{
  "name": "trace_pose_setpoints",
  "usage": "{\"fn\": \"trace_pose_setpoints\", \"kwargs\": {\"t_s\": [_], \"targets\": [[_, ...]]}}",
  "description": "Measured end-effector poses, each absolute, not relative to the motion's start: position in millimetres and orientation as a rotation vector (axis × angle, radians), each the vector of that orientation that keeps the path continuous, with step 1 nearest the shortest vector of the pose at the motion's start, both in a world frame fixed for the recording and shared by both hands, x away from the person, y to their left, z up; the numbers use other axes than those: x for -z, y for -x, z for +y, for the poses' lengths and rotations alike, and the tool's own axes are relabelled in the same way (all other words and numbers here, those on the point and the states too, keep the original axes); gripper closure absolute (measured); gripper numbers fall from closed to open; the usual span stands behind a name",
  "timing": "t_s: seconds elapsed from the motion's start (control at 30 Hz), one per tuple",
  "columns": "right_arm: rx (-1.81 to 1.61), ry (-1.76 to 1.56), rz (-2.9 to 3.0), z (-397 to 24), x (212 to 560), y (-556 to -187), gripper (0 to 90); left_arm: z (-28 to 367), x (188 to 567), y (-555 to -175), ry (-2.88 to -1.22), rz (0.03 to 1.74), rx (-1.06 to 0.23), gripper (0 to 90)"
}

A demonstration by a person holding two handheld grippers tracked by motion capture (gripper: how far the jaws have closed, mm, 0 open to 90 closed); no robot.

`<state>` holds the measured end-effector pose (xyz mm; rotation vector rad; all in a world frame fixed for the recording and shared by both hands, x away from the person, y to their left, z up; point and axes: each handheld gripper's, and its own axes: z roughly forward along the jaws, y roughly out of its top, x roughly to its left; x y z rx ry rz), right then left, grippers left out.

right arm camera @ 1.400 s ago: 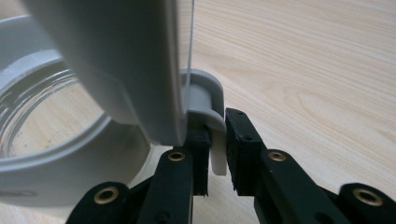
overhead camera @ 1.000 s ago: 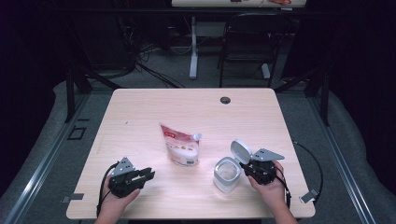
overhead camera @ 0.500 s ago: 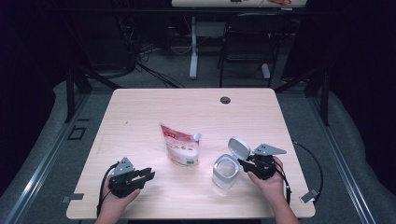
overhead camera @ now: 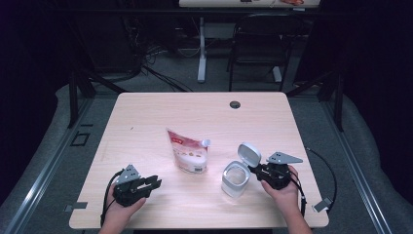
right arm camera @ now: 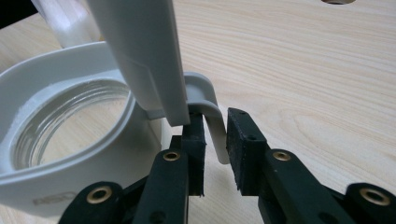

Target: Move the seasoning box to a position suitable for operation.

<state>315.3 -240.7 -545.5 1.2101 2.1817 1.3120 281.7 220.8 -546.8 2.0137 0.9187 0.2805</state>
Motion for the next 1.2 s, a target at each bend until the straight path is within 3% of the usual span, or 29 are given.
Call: {"fn": "trace_pose_setpoints", "kwargs": {"t_s": [0.5, 1.2], "targets": [[-1.391, -1.244, 2.151, -239.6, 549.7, -326.8, 78.6, 219.2, 548.6, -282.6, -2.022, 0.921, -0.282, 71.9], [-1.312, -1.162, 2.149, -246.1, 541.8, -309.9, 67.2, 224.4, 546.5, -282.9, -1.994, 0.920, -0.279, 68.0]]}}
